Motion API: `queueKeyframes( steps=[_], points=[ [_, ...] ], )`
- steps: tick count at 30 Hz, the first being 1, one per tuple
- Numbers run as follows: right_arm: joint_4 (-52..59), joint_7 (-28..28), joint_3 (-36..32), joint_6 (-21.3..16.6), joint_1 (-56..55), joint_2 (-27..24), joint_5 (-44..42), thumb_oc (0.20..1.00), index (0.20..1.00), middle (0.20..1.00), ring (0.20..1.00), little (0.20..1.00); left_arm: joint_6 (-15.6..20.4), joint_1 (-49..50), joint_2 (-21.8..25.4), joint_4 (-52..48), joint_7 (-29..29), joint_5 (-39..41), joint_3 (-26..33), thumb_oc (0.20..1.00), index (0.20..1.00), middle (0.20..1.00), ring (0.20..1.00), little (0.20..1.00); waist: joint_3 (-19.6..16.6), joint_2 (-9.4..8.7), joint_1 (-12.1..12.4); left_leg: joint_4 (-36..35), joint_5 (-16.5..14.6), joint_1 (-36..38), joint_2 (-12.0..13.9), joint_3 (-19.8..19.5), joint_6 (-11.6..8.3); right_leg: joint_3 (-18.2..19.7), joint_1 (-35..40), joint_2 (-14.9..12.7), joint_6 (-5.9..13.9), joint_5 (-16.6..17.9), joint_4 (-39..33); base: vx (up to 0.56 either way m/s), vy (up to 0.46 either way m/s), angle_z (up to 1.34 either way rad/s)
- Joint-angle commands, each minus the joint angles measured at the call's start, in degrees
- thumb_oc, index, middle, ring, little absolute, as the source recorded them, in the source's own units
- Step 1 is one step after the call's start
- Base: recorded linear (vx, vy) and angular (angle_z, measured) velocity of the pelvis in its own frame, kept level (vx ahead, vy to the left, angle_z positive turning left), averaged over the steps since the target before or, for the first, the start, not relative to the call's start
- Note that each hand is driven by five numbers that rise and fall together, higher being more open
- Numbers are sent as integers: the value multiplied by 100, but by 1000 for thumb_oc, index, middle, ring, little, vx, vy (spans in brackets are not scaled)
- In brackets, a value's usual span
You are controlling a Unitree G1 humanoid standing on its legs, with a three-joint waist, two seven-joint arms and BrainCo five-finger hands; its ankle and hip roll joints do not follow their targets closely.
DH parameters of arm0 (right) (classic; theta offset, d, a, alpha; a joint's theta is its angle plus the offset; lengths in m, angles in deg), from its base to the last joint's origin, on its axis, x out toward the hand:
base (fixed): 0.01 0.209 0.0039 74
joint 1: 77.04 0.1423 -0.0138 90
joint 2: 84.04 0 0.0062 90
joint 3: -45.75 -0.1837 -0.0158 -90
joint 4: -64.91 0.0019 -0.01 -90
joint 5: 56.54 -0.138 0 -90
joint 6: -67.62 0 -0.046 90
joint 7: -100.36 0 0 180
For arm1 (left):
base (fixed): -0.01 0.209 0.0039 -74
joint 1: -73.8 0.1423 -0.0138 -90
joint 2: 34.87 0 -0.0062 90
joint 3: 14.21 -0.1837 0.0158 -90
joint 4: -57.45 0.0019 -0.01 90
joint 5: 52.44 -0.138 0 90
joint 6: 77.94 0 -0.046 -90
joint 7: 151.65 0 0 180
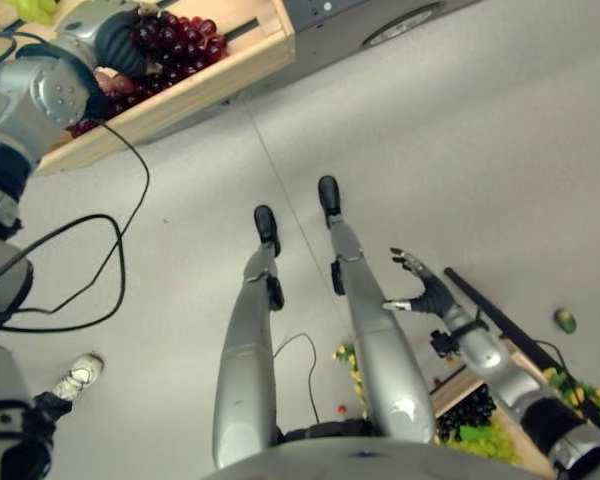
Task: Pick up the fruits from the basket on one side to the basket on the other side
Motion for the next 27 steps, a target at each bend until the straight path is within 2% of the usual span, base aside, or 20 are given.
queueKeyframes(
  steps=[1, 2, 3, 4, 5, 7, 8, 9, 10, 11, 12, 13, 14, 18, 21, 22, 23, 27],
  points=[
    [404, 85, -54, -258, -57, -188, 122, 1000, 1000, 1000, 1000, 1000, -119, 266, -154, 42, -8, -565, -100, 200, 200, 200, 200, 200, -17, -98, -141, -374, -123, 141, 101, -29, -82, 30, -63, 2, 694, -708, 402, -11, -35, 5],
    [396, 88, -27, -262, -93, -180, 98, 1000, 1000, 1000, 1000, 1000, -150, 327, -190, 60, -45, -628, -116, 200, 200, 200, 200, 200, -17, -94, -116, -342, -322, 273, 100, -113, -88, 13, 70, 10, 720, -899, 454, -82, -43, 4],
    [405, 90, -50, -264, -44, -191, 102, 1000, 1000, 1000, 1000, 1000, -152, 279, -174, 60, -50, -631, -96, 200, 200, 200, 200, 200, -17, -108, -135, -369, -117, 113, 95, -44, -81, 18, -83, -4, 692, -703, 404, 67, 12, 7],
    [405, 83, -8, -268, -58, -190, 75, 1000, 1000, 1000, 1000, 1000, -175, 338, -214, 58, -116, -721, -112, 200, 200, 200, 200, 200, -17, -122, -115, -338, -316, 235, 98, -140, -87, -1, 57, -1, 719, -896, 452, -90, -35, 7],
    [429, 70, -26, -282, 7, -208, 58, 1000, 1000, 1000, 1000, 1000, -190, 325, -197, 36, -148, -757, -74, 200, 200, 200, 200, 200, -17, -141, -122, -368, -105, 59, 95, -80, -82, -6, -116, -17, 691, -702, 413, -12, -7, 6],
    [516, 64, -36, -299, -5, -246, 45, 1000, 1000, 1000, 1000, 1000, -226, 388, -168, -11, -168, -810, -51, 200, 200, 200, 200, 200, -17, -169, -111, -337, -105, -1, 90, -103, -81, -25, -175, -28, 689, -701, 449, -20, -13, 3],
    [536, 61, -21, -302, -63, -242, 38, 1000, 1000, 1000, 1000, 1000, -226, 483, -159, -32, -155, -810, -45, 200, 200, 200, 200, 200, -17, -161, -87, -296, -308, 136, 91, -181, -88, -30, -32, -17, 715, -898, 507, 50, 5, 5],
    [580, 58, -30, -301, -67, -260, 41, 1000, 1000, 1000, 1000, 1000, -246, 564, -137, -70, -144, -813, 11, 200, 200, 200, 200, 200, -17, -166, -82, -270, -305, 98, 81, -193, -85, -37, -52, -19, 712, -895, 514, -15, -6, 4],
    [624, 55, -62, -298, -25, -272, 48, 1000, 1000, 1000, 1000, 1000, -261, 549, -113, -98, -138, -809, 62, 200, 200, 200, 200, 200, -17, -188, -101, -283, -102, -84, 72, -129, -76, -45, -221, -40, 681, -697, 463, -14, -9, 4],
    [619, 46, -45, -291, -84, -265, 43, 1000, 1000, 1000, 1000, 1000, -262, 637, -104, -128, -120, -800, 80, 200, 200, 200, 200, 200, -17, -177, -79, -242, -307, 63, 74, -208, -84, -54, -82, -29, 708, -895, 527, -82, -26, 3],
    [627, 47, -69, -293, -34, -276, 47, 1000, 1000, 1000, 1000, 1000, -264, 589, -89, -130, -126, -804, 102, 200, 200, 200, 200, 200, -17, -189, -99, -272, -102, -98, 69, -141, -76, -52, -236, -44, 678, -700, 474, 69, 28, 2],
    [624, 48, -51, -291, -91, -268, 50, 1000, 1000, 1000, 1000, 1000, -266, 659, -97, -149, -119, -800, 98, 200, 200, 200, 200, 200, -17, -183, -76, -236, -305, 52, 77, -209, -85, -60, -91, -31, 708, -897, 537, -88, -25, 5],
    [622, 54, -101, -271, -64, -284, 72, 1000, 1000, 1000, 1000, 1000, -275, 672, -58, -219, -116, -796, 189, 200, 200, 200, 200, 200, -17, -211, -80, -245, -102, -136, 65, -155, -73, -75, -252, -52, 672, -702, 482, -19, 0, 4],
    [570, 73, -101, -267, -60, -267, 109, 1000, 1000, 1000, 1000, 1000, -278, 727, -35, -372, -115, -745, 265, 200, 200, 200, 200, 200, -17, -201, -50, -243, -89, -143, 53, -188, -76, -107, -254, -66, 661, -701, 503, -26, -11, 3],
    [467, 90, -108, -258, -70, -240, 135, 1000, 1000, 1000, 1000, 1000, -224, 802, 61, -573, -111, -493, 471, 200, 200, 200, 200, 200, -17, -177, -6, -253, -67, -92, 41, -221, -88, -137, -190, -75, 649, -699, 498, 11, 0, 2],
    [484, 92, -96, -253, -124, -231, 147, 1000, 1000, 1000, 1000, 1000, -194, 880, 88, -711, -101, -394, 498, 200, 200, 200, 200, 200, -17, -158, 24, -224, -273, 98, 45, -292, -101, -143, -8, -66, 679, -899, 553, -12, 8, 5],
    [471, 108, -133, -249, -73, -236, 164, 1000, 1000, 1000, 1000, 1000, -152, 975, 165, -838, -79, -150, 731, 200, 200, 200, 200, 200, -17, -143, 28, -261, -52, -14, 30, -239, -97, -144, -103, -86, 646, -705, 490, -11, 11, 4],
    [191, 154, -204, -235, -59, -189, 117, 1000, 1000, 1000, 1000, 1000, -29, 1430, 437, -1145, -91, 387, 1208, 200, 200, 200, 200, 200, -17, -63, 123, -256, -64, 300, 19, -236, -112, -174, 171, -100, 635, -735, 555, -32, 6, 0]
  ],
)
